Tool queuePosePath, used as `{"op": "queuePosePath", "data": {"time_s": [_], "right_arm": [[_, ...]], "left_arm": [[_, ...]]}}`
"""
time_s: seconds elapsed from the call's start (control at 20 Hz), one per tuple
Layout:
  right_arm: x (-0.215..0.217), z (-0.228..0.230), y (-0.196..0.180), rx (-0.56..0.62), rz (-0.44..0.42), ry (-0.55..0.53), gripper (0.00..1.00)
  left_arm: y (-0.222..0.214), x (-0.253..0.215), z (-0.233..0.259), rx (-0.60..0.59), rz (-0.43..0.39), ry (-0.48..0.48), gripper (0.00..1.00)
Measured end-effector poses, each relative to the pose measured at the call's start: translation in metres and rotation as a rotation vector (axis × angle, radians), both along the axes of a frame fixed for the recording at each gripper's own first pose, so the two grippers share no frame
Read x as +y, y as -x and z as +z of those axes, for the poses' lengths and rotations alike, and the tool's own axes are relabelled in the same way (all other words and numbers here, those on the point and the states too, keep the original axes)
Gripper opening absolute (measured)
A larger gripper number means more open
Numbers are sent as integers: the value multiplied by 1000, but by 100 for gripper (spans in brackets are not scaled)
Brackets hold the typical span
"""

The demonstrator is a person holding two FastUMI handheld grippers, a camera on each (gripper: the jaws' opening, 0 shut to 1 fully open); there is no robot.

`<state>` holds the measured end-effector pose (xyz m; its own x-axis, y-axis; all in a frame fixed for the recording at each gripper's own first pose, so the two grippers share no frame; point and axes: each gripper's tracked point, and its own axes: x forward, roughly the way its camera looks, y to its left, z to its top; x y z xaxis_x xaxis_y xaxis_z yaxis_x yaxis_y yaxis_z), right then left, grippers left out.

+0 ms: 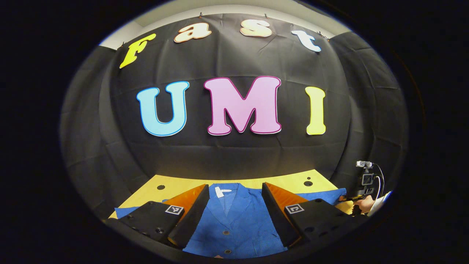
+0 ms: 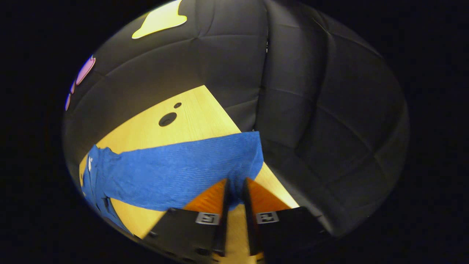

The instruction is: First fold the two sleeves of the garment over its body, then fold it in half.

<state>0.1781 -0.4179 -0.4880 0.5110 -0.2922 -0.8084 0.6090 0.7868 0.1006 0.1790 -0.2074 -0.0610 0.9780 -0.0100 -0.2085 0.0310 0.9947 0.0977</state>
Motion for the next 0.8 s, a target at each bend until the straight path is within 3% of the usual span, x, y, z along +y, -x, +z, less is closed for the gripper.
{"op": "queuePosePath", "data": {"time_s": [0.05, 0.1, 0.2, 0.5, 0.8], "right_arm": [[0, 1, -5, -15, -18, -17, 15], [0, -2, -5, -15, -25, -33, 8], [6, 5, -8, -32, -19, -60, 3], [37, 77, -36, -155, 56, 10, 3], [104, 179, -76, -286, 172, 85, 3]], "left_arm": [[4, 3, 0, -1, 4, 6, 83], [9, 7, 0, 2, 9, 14, 83], [18, 19, -1, 7, 28, 22, 83], [42, 62, -3, 7, 101, 72, 83], [70, 111, 0, -21, 118, 86, 83]]}}
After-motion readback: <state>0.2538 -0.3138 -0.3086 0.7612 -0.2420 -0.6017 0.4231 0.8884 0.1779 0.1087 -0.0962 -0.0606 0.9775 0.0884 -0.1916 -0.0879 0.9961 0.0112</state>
